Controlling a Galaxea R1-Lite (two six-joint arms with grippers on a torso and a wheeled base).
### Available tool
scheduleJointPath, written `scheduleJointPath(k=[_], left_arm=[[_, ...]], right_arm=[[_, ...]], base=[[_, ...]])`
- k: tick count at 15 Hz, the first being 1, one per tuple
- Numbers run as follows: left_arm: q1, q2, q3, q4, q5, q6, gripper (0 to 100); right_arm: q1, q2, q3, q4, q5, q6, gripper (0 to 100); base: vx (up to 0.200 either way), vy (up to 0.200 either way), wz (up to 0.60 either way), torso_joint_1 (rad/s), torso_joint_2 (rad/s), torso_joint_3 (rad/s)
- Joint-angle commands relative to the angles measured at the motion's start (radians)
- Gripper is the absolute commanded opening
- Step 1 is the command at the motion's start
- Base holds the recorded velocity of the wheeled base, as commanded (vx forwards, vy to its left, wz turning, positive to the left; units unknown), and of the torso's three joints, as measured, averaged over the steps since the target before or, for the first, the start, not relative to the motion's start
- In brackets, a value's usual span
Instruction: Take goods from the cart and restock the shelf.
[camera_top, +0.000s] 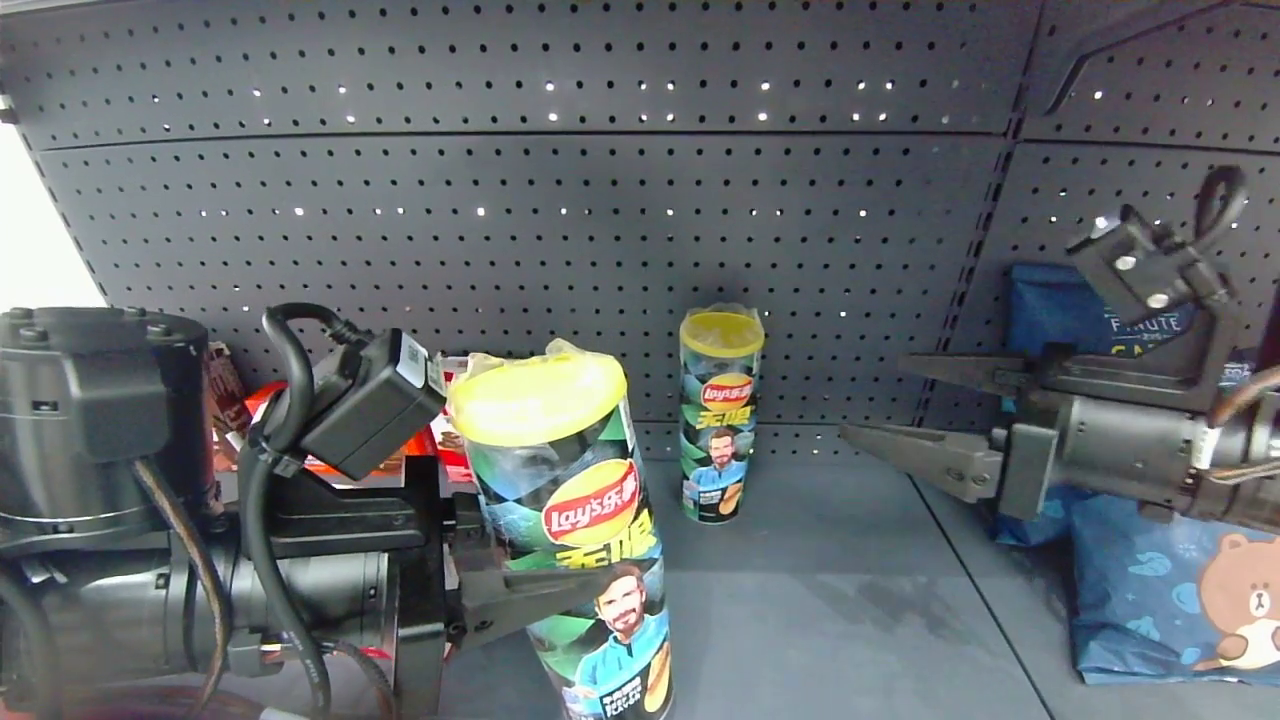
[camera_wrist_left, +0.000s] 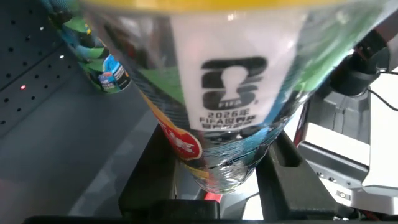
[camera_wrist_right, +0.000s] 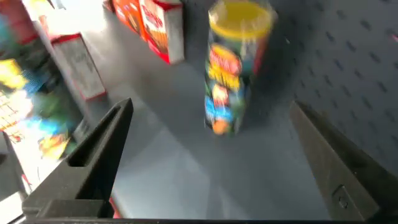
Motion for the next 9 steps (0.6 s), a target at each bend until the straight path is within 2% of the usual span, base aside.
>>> scheduleJointPath(k=[1, 5, 9], left_arm=[[0.001, 0.002, -0.006, -0.001, -0.002, 0.0, 0], [0.002, 0.002, -0.003, -0.001, -0.003, 0.0, 0], [0.02, 0.002, -0.018, -0.002, -0.003, 0.0, 0]], right_arm=[[-0.071, 0.239, -0.068, -0.152, 0.116, -0.014, 100], [-0.118, 0.365, -0.111, -0.269, 0.299, -0.017, 100], [-0.115, 0.45, -0.149, -0.293, 0.325, -0.017, 100]], base=[[0.0, 0.0, 0.0, 0.0, 0.0, 0.0], [0.0, 0.0, 0.0, 0.0, 0.0, 0.0], [0.0, 0.0, 0.0, 0.0, 0.0, 0.0]])
